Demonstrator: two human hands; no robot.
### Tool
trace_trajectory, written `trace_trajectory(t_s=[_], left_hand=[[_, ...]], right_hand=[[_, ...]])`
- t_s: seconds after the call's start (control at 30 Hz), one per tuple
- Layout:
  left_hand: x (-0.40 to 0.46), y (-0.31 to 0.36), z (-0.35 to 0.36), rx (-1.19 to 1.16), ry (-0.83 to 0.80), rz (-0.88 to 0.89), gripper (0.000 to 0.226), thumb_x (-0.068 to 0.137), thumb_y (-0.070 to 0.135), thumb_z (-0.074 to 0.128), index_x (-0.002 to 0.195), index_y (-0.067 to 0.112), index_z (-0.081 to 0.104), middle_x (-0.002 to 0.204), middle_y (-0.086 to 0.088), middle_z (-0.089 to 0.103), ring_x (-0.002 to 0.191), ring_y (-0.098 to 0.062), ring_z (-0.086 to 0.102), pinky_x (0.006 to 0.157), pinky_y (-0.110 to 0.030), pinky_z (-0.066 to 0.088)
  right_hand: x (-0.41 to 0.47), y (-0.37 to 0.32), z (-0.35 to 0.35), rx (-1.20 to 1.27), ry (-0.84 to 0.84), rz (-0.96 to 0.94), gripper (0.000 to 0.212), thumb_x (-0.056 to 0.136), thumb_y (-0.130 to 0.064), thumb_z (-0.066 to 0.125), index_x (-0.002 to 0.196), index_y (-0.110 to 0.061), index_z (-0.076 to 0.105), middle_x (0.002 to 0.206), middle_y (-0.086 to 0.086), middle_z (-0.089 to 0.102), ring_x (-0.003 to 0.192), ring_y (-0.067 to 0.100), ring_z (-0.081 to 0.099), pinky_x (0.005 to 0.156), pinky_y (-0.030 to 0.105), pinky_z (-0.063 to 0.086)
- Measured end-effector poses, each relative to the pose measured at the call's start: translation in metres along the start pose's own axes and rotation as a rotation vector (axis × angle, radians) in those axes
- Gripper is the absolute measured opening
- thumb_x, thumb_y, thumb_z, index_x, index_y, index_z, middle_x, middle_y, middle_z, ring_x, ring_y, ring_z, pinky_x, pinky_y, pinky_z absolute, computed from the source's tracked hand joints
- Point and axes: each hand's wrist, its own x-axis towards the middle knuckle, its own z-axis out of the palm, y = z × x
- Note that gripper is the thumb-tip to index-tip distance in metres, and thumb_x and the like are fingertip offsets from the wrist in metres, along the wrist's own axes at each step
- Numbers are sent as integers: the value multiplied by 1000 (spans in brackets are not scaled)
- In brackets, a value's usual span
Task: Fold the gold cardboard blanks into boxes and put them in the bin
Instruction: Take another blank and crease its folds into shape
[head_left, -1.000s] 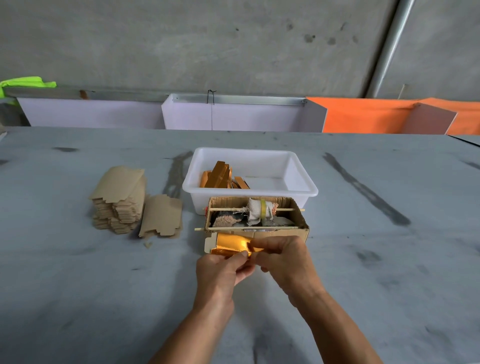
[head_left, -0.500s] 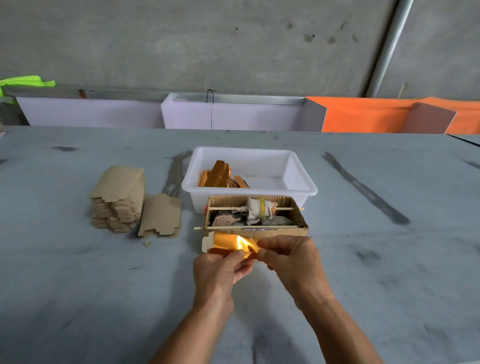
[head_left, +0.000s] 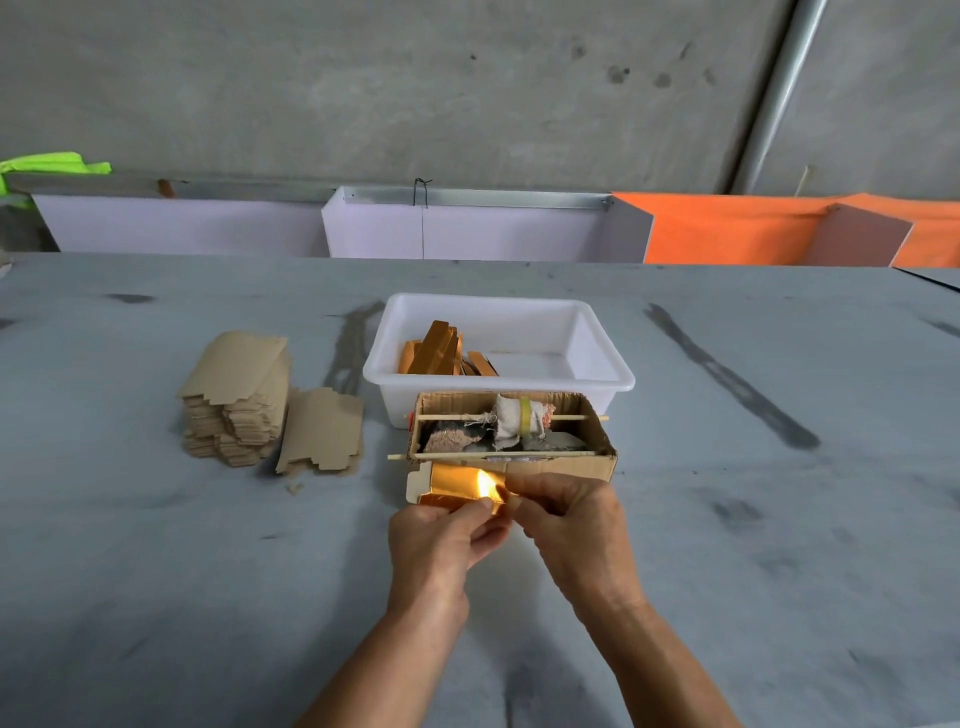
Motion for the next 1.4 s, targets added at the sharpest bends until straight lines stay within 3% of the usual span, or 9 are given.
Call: trace_trajectory(t_s=[0.1,0.43,0.6,1.2,1.4], left_hand=[[0,0,0,11,4,13,9,82,-11,62,73,-7,65,59,-14,69,54,-22,69,49,-23,55],[1,-3,-1,29,15,7,9,82,-10,63,73,-7,65,62,-15,69,57,-23,70,50,-24,56],[1,-1,0,11,23,18,14,82,-12,62,69,-6,62,57,-13,68,53,-22,69,47,-23,54],[3,-6,2,42,30,92,11,81,-12,62,74,-6,67,61,-13,68,56,-20,68,51,-23,55],[1,-8,4,31,13,125,21,81,-14,61,65,-1,67,57,-11,66,53,-18,67,50,-23,54]], right_hand=[[1,5,2,-46,21,29,19,80,-6,71,93,-19,77,80,-14,72,71,-8,64,59,7,47],[-3,4,4,-215,25,4,20,83,-11,69,100,-20,75,95,-7,73,80,2,66,76,21,56],[-3,4,4,-227,25,13,22,83,-10,69,101,-20,75,99,-7,73,85,4,66,80,21,55],[-6,0,5,-209,3,31,23,83,-10,69,104,-19,74,99,-7,73,86,2,66,79,18,54],[-9,-1,6,-192,2,37,22,82,-8,69,95,-25,77,85,-11,73,77,3,66,72,21,55]])
